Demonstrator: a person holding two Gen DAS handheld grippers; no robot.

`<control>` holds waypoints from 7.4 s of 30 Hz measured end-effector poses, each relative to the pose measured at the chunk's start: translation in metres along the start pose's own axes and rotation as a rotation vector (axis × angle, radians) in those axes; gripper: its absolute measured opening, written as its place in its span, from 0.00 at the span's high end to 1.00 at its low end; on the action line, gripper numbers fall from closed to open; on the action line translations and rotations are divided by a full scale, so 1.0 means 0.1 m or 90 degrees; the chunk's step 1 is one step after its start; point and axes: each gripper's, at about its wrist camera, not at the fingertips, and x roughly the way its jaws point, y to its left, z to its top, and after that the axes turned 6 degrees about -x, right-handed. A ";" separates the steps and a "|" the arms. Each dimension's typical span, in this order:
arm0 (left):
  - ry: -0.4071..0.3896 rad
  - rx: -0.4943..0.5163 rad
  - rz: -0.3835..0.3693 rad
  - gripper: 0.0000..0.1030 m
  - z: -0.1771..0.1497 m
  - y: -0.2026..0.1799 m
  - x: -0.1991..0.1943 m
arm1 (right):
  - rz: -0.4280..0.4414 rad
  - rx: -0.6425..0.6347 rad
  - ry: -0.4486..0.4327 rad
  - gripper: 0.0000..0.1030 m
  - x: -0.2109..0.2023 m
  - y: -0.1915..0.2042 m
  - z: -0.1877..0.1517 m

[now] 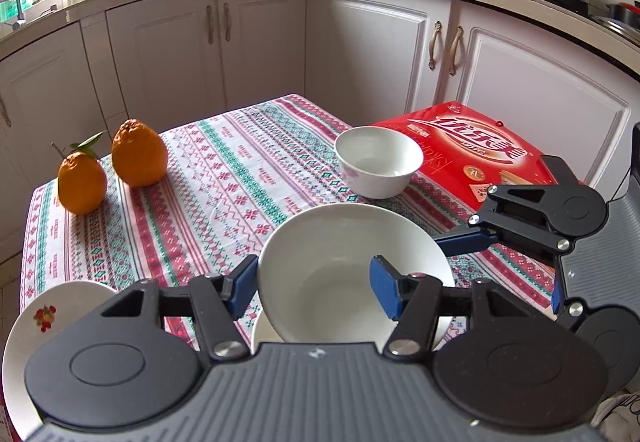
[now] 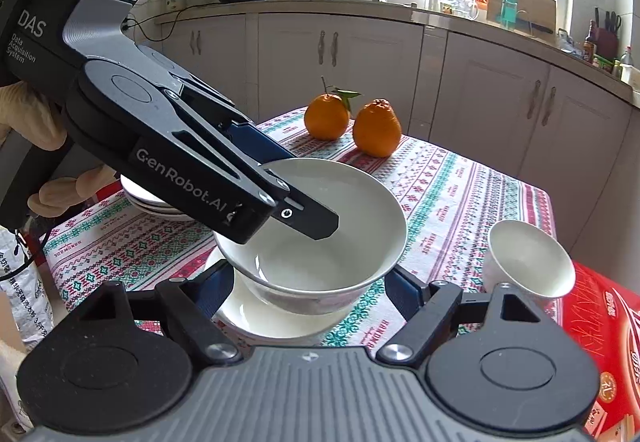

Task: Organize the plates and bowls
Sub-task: 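Carry the bowl toward another white bowl with the left gripper, then lower the bowl into the other white bowl and open the left gripper, then move the left gripper to the white bowl by the red box, grasp rim, then lift the white bowl off the table with the left gripper, then carry the bowl over the two stacked bowls and lower it in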

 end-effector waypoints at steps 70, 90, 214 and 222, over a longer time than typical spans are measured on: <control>-0.102 -0.047 -0.044 0.24 -0.56 0.34 -0.63 | 0.007 0.018 0.038 0.00 0.02 0.48 -0.06; -0.005 -0.005 -0.060 0.09 0.21 0.12 0.13 | -0.145 0.087 0.004 0.00 -0.31 -0.71 -0.34; 0.035 -0.047 -0.070 0.42 -0.08 0.26 0.08 | 0.062 0.005 0.035 0.12 0.16 -0.07 0.09; 0.040 -0.059 -0.074 0.42 -0.12 0.30 0.13 | 0.075 0.018 0.038 0.12 0.21 -0.09 0.07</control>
